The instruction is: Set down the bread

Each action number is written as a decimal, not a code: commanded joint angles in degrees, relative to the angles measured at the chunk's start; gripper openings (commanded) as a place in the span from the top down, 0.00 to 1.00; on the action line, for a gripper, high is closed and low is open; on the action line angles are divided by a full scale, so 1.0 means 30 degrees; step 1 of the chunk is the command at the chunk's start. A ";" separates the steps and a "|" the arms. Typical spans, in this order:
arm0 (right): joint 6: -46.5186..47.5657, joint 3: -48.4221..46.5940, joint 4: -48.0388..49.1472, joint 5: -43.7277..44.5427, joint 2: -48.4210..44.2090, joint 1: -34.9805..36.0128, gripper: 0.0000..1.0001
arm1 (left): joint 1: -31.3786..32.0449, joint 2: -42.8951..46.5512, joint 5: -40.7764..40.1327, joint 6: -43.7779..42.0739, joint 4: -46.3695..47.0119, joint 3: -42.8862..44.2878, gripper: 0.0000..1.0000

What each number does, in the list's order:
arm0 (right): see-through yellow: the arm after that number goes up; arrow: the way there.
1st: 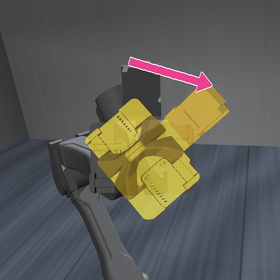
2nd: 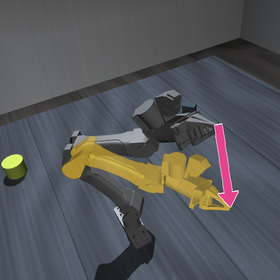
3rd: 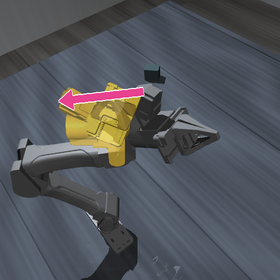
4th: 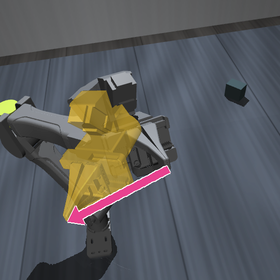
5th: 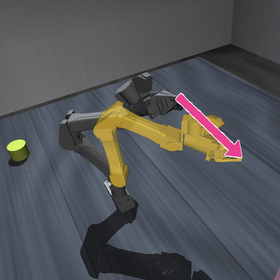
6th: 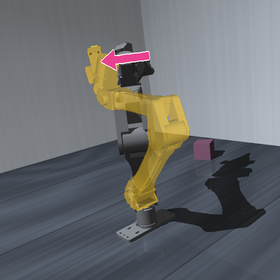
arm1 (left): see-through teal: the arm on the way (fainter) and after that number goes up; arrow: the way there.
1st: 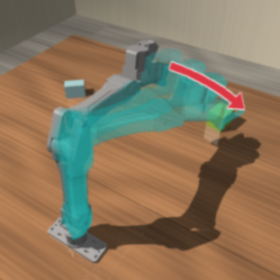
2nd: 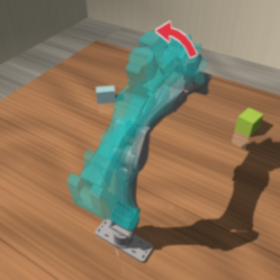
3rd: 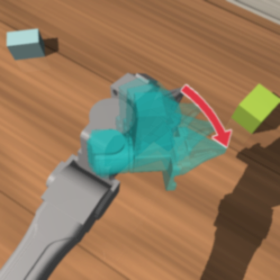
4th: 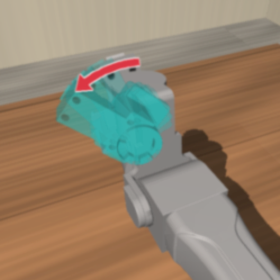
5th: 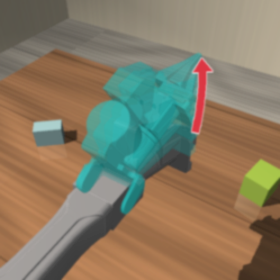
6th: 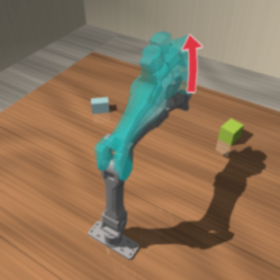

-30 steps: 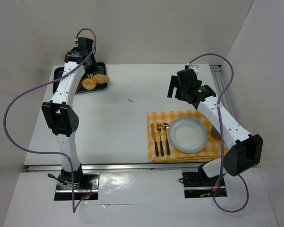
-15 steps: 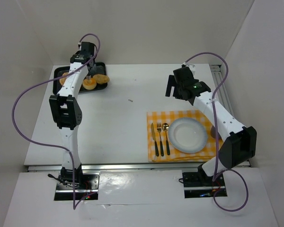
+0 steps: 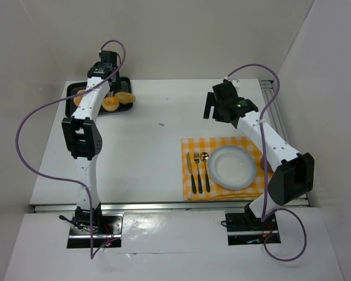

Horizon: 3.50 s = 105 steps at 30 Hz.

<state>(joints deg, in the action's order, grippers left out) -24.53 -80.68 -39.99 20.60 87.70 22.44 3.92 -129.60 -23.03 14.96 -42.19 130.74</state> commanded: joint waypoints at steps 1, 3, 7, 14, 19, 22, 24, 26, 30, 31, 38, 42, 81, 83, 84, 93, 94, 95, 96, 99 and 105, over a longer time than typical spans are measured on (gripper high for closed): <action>0.0151 -0.0703 0.0085 0.0020 0.0180 -0.0125 0.00 | 0.0011 -0.0568 0.0293 -0.0827 0.0649 0.0483 0.40; 0.0151 -0.0703 0.0087 -0.0156 0.0412 -0.0125 0.00 | 0.0011 -0.0569 0.0119 -0.1003 0.0647 0.0483 0.40; 0.0151 -0.0937 0.0263 -0.0332 0.1028 -0.0125 0.00 | 0.0011 -0.0979 -0.0379 -0.1003 0.0471 0.0280 0.40; 0.0151 -0.1492 0.0468 -0.0509 0.1965 -0.0125 0.00 | 0.0011 -0.1331 -0.1231 -0.1003 0.0676 -0.0130 0.40; 0.0151 -0.2021 0.0468 -0.0685 0.2641 -0.0125 0.00 | 0.0011 -0.0894 -0.1670 -0.0798 0.1497 -0.1011 0.40; 0.0151 -0.2371 0.0468 -0.0861 0.3049 -0.0125 0.00 | 0.0011 -0.0892 -0.2051 -0.0973 0.1846 -0.1011 0.40; 0.0151 -0.2373 0.0468 -0.1066 0.3052 -0.0125 0.00 | -0.0163 -0.1126 -0.1875 -0.1469 0.1848 -0.0573 0.40; 0.0151 -0.2373 0.0644 -0.1066 0.3227 -0.0125 0.00 | -0.0165 -0.1419 -0.1875 -0.1471 0.1674 -0.0396 0.40; 0.0151 -0.2373 0.0644 -0.1242 0.3227 -0.0125 0.00 | -0.0165 -0.1653 -0.1495 -0.1471 0.1498 0.0015 0.51; 0.0151 -0.2373 0.0644 -0.1242 0.3227 -0.0125 0.00 | -0.0165 -0.1653 -0.1494 -0.1471 0.1497 0.0015 0.64; 0.0151 -0.2373 0.0644 -0.1242 0.3053 -0.0125 0.00 | -0.0165 -0.0251 -0.1522 -0.1296 0.1294 -0.0161 0.88; 0.0151 -0.2607 0.0468 -0.1445 0.2846 -0.0125 0.00 | 0.0274 0.1565 -0.2925 -0.1296 0.0855 -0.0337 1.00; 0.0913 -0.4687 -0.1642 0.2420 -0.8490 0.0431 0.00 | 1.9520 1.1708 0.7148 0.6204 0.3372 -1.3169 1.00; 0.0913 -0.4687 -0.1642 0.2420 -0.8491 0.0431 0.00 | 1.9696 1.1269 0.6972 0.5885 0.3547 -1.3169 1.00; 0.0913 -0.4687 -0.1642 0.2420 -0.8491 0.0431 0.00 | 1.9698 1.0774 0.7146 0.5679 0.3547 -1.2937 1.00; 0.0913 -0.4130 -0.1290 0.2420 -0.8111 0.0431 0.00 | 2.0167 1.0153 0.7734 0.4185 0.2465 -1.0915 0.38; 0.0913 -0.4130 -0.1290 0.2420 -0.8111 0.0431 0.00 | 2.0167 1.0153 0.7734 0.4183 0.2463 -1.0536 0.38; 0.0913 -0.3956 -0.1087 0.2420 -0.8111 0.0431 0.00 | 2.0167 1.0153 0.7908 0.4183 0.2202 -1.0329 0.38; 0.0913 -0.3955 -0.1085 0.2420 -0.8111 0.0431 0.00 | 2.0167 1.0153 0.7910 0.4183 0.2200 -1.0153 0.38; 0.0913 -0.3955 -0.1085 0.2420 -0.7935 0.0431 0.00 | 2.0167 1.0385 0.7910 0.4183 0.1760 -0.9771 0.39; 0.1088 -0.3955 -0.1085 0.2420 -0.7759 0.0431 0.00 | 1.9993 1.1616 0.7643 0.3454 0.1086 -0.9914 0.42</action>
<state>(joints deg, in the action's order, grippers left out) -21.56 -92.53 -44.14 27.03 64.62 23.38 64.27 -99.59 -0.27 28.03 -38.22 99.98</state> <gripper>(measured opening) 0.999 0.581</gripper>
